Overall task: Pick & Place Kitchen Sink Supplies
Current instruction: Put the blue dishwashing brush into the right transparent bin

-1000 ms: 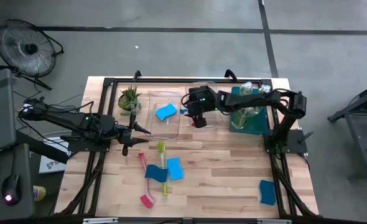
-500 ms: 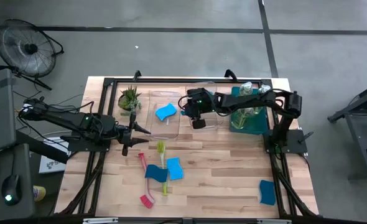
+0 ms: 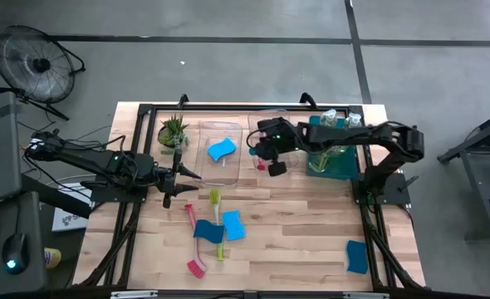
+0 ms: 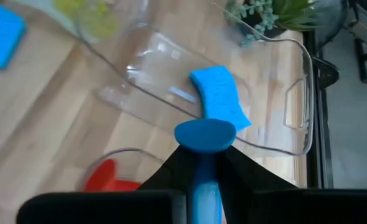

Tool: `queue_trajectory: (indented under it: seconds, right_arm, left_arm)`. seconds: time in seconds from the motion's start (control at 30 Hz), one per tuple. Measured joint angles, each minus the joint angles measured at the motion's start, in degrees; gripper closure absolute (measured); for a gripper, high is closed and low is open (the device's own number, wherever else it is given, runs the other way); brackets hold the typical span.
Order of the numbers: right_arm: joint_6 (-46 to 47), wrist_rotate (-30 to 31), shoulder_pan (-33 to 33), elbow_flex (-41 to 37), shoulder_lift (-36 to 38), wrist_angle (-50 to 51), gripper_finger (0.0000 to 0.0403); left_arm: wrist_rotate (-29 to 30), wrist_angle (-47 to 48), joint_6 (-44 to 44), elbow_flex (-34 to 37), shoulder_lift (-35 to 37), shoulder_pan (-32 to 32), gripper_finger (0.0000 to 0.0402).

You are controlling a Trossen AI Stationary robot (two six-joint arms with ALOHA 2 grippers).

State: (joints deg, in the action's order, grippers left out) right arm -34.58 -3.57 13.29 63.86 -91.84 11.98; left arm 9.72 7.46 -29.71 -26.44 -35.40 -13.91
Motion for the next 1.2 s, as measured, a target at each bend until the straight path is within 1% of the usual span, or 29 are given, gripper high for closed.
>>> queue_trajectory:
  seconds: [0.13,0.23,0.4,0.5,0.63,0.77,1.0,1.2]
  right_arm:
    - [-1.4,0.1,-1.6,0.0,2.5,3.9,0.0363]
    - [-4.8,0.0,-2.9,0.0,2.6,4.1,0.0363]
    - [-10.6,-1.8,-3.9,0.0,1.6,5.8,0.0363]
    - [-12.7,-1.4,-3.1,0.0,1.4,7.4,0.0363]
    - [-14.5,-2.5,-1.5,0.0,0.9,8.9,0.0363]
    - [-17.3,-1.3,-0.2,0.0,0.8,10.2,0.0363]
    - [-21.5,-0.9,1.9,0.0,0.9,14.0,0.0363]
    - [-23.3,0.8,2.1,0.0,0.9,15.7,0.0320]
  left_arm:
    - [0.0,0.0,0.0,0.0,0.0,0.0,0.0246]
    - [0.0,0.0,0.0,0.0,0.0,0.0,0.0246]
    - [0.0,0.0,0.1,0.0,0.0,0.0,0.0246]
    - [0.0,0.0,0.2,0.0,0.0,0.0,0.0246]
    - [0.0,0.0,0.4,0.0,0.0,0.0,0.0246]
    - [0.0,0.0,0.5,0.0,0.0,0.0,0.0246]
    - [0.0,0.0,0.5,0.0,0.0,0.0,0.0246]
    - [0.0,0.0,0.5,0.0,0.0,0.0,0.0246]
